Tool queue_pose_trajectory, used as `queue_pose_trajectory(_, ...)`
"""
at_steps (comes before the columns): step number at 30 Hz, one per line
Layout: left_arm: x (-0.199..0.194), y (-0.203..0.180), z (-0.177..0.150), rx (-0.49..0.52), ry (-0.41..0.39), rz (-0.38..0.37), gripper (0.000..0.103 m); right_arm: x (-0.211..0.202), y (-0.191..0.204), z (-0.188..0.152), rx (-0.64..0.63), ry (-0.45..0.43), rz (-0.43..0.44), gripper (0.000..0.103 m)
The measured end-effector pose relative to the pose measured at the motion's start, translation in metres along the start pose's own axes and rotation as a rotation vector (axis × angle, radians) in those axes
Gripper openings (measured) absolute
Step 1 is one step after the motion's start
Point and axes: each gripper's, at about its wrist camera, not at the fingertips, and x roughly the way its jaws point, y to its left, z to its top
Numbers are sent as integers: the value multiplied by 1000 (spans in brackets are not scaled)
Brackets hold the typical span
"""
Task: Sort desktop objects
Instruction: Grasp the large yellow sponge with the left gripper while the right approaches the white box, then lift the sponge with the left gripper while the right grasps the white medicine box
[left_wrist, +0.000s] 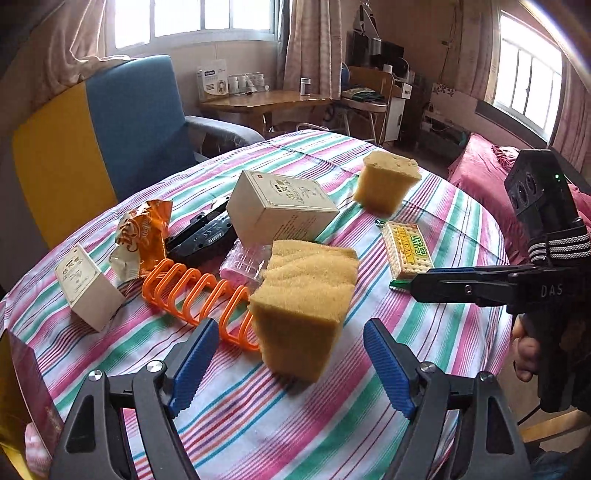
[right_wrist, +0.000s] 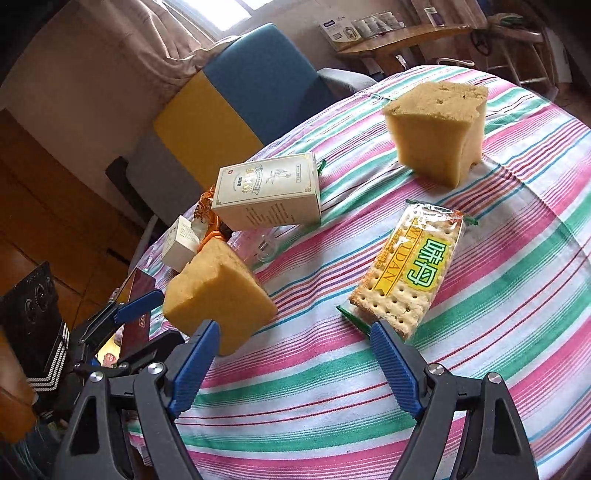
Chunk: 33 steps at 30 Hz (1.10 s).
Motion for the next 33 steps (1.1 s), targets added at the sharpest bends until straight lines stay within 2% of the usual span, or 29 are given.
queue_pose_trajectory(4,16,4,2,-28,15,-32,81,-1,-3,8,-1,-12,-11,84)
queue_pose_trajectory(5,20,5,1,-39,21,-41,78,-2,-3,11,-1,-16,-14,84)
queue_pose_trajectory(8,20,10,-5,-101,25,-83,59,-1,0,26,-14,-37,-12,85)
queue_pose_trajectory(15,-18,13,-22,-192,-36,-65,54,31,21,93,-67,-101,-14,85)
queue_pose_trajectory(21,-56,23,-54,-284,-41,-1,54,88,36,138,-84,-40,-37,85)
queue_pose_trajectory(28,-84,38,-96,-386,-25,72,54,103,50,116,-113,91,5,85)
queue_pose_trajectory(33,-85,36,-111,-406,-12,84,54,80,66,65,-168,162,57,86)
